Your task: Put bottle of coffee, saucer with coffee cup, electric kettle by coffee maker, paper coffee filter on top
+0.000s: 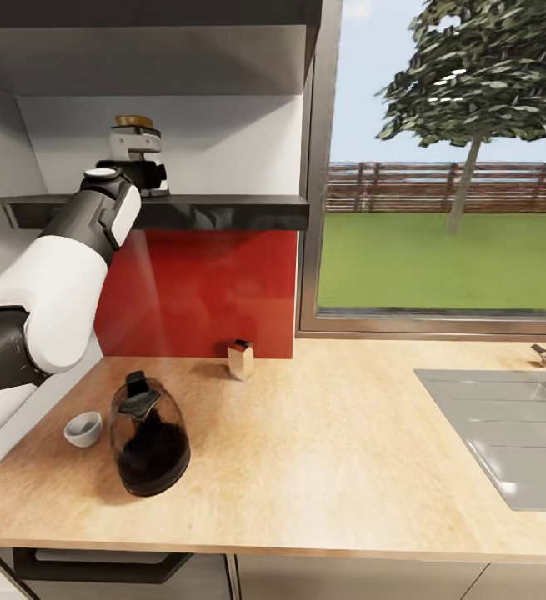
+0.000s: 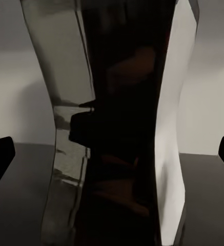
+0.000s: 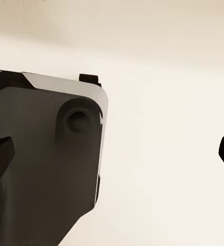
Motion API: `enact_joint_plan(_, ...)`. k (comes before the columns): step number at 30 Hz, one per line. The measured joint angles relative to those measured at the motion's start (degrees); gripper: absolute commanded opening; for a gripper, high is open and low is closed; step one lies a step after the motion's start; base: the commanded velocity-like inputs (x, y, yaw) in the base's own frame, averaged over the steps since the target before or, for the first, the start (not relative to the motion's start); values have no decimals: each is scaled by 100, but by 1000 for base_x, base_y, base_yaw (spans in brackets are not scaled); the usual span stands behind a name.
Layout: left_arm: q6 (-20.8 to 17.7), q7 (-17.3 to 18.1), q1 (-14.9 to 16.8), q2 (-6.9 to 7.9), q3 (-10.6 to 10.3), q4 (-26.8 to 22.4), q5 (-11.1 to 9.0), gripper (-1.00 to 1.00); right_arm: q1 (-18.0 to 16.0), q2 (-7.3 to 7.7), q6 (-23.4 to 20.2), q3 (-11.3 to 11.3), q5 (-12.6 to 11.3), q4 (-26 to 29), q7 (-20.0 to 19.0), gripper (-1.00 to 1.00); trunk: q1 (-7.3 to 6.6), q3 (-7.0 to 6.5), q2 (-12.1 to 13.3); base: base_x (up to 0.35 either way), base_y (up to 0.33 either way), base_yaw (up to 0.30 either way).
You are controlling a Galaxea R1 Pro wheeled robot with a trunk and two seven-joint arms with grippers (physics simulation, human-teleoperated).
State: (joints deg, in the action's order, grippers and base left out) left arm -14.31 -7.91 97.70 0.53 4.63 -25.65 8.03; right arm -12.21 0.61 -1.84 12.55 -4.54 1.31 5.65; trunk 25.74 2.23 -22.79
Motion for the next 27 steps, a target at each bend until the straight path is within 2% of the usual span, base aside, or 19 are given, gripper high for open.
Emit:
enact_joint_plan(7, 156, 1, -1, 8, 6, 12, 10, 100, -3, 0, 1, -1, 0, 0, 0, 100, 0, 0, 0, 11, 0, 0)
enact_joint_plan(16, 176, -4, 2, 36, 195, -31, 15, 100, -4, 0, 1, 0, 0, 0, 0, 100, -2, -2, -6, 155, 0, 0)
enact_joint_plan(22, 182, -14, -7, 37, 207, -49, 21, 100, -2, 0, 1, 2, 0, 0, 0, 100, -2, -2, -6, 15, 0, 0)
enact_joint_plan(27, 177, -16, -8, 38, 217, -79, 4, 100, -2, 0, 1, 0, 0, 0, 0, 100, -5, -2, -9, 161, 0, 0)
